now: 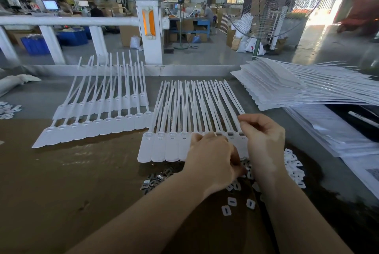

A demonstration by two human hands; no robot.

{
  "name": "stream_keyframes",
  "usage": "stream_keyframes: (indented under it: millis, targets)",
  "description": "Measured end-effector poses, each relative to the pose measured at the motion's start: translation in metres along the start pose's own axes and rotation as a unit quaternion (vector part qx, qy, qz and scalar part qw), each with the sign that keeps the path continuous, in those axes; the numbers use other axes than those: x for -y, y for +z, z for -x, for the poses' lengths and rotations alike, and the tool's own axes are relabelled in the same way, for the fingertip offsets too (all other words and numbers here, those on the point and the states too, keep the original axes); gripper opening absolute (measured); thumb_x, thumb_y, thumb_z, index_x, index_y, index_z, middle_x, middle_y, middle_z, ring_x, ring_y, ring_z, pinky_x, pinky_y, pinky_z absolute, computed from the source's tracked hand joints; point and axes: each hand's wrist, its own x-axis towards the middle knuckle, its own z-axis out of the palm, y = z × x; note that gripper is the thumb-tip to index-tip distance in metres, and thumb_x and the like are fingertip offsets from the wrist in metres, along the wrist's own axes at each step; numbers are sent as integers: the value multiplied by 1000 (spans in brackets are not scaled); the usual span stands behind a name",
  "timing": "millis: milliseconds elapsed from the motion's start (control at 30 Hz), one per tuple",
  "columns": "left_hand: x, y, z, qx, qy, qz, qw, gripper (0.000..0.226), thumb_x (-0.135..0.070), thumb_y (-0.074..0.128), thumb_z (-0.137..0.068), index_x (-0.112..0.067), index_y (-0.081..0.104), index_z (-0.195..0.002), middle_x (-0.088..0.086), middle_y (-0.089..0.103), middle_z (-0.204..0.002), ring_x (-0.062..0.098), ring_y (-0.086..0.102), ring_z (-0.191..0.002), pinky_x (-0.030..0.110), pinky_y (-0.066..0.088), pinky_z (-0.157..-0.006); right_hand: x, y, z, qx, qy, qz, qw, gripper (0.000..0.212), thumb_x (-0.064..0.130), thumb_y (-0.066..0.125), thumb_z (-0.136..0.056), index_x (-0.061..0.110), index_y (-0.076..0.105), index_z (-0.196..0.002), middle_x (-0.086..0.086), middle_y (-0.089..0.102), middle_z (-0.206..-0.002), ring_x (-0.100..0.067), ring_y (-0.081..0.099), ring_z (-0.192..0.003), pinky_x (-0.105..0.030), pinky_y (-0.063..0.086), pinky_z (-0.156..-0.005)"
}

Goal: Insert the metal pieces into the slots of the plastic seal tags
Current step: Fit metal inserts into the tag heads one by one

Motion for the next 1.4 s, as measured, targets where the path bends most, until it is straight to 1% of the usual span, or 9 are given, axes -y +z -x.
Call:
stream_keyframes:
  millis: [133, 300, 400, 467, 533, 633, 767, 1067, 1400]
  targets:
    - [-1, 3, 1, 22, -3, -39, 999, 28, -55, 55, -85, -36, 69, -100, -11, 57, -104, 14, 38, -103, 36, 17, -82, -1, 0, -1, -3, 0, -3, 1000, 25, 2, 61, -81, 24, 71, -74, 7, 67, -72, 4, 58, -65, -5, 43, -58]
    - [0, 5, 4, 2, 29, -37, 999, 24, -49, 55, -88, -36, 69, -103, -10, 57, -106, 15, 37, -102, 34, 12, -73, -2, 1, -1, -4, 1, -5, 1000, 24, 2, 62, -80, 23, 71, -75, 4, 67, -72, 4, 58, -63, -5, 43, -57]
    - [1, 6, 6, 14, 20, 6, 1000, 17, -46, 59, -85, -35, 68, -93, -15, 54, -97, 12, 37, -99, 34, 18, -80, -1, 1, -1, -4, 1, -3, 1000, 23, 2, 62, -80, 23, 71, -75, 4, 67, -72, 4, 57, -63, -5, 43, -57]
    - [5, 4, 7, 20, -5, 108, 994, 6, -40, 65, -83, -36, 63, -79, -22, 53, -84, 4, 43, -90, 30, 25, -85, -1, 0, -1, -1, -2, 1, 1000, 23, 2, 61, -80, 22, 71, -77, 4, 66, -71, 3, 56, -64, -5, 42, -58]
    - [10, -2, 8, -4, -48, 238, 970, 15, -30, 70, -81, -35, 60, -71, -22, 58, -77, -4, 52, -79, 17, 37, -80, -1, 0, -1, 4, -7, 1, 1000, 23, 1, 61, -80, 21, 71, -77, 5, 66, -71, 4, 56, -64, -5, 42, -58]
    - [21, -9, 8, -98, -112, 395, 907, 13, -20, 72, -80, -31, 66, -76, -13, 67, -77, -7, 59, -75, 3, 43, -65, 0, 0, 0, 13, -16, 8, 1000, 23, 1, 61, -81, 21, 71, -77, 5, 66, -72, 4, 57, -64, -6, 42, -59]
    - [32, -11, 7, -155, -150, 516, 829, 19, -11, 70, -81, -30, 71, -80, -13, 70, -73, -6, 60, -67, 3, 42, -58, 2, 3, 3, 55, -45, 38, 997, 24, 0, 62, -81, 22, 70, -75, 9, 65, -67, 5, 55, -61, -5, 40, -58]
    - [33, -11, 10, -163, -146, 544, 810, 28, -6, 67, -83, -32, 72, -74, -2, 72, -74, 0, 61, -63, 9, 47, -60, 6, 7, 11, 165, -83, 74, 980, 19, -2, 61, -83, 14, 72, -80, 5, 68, -75, -3, 61, -71, -12, 47, -65]
    - [35, -7, 9, -167, -150, 554, 801, 14, -16, 73, -77, -29, 73, -71, 0, 72, -74, 3, 61, -61, 11, 47, -57, 9, 6, 14, 189, -80, 75, 976, 14, 4, 63, -83, 15, 72, -82, 4, 69, -75, -7, 63, -75, -19, 49, -68]
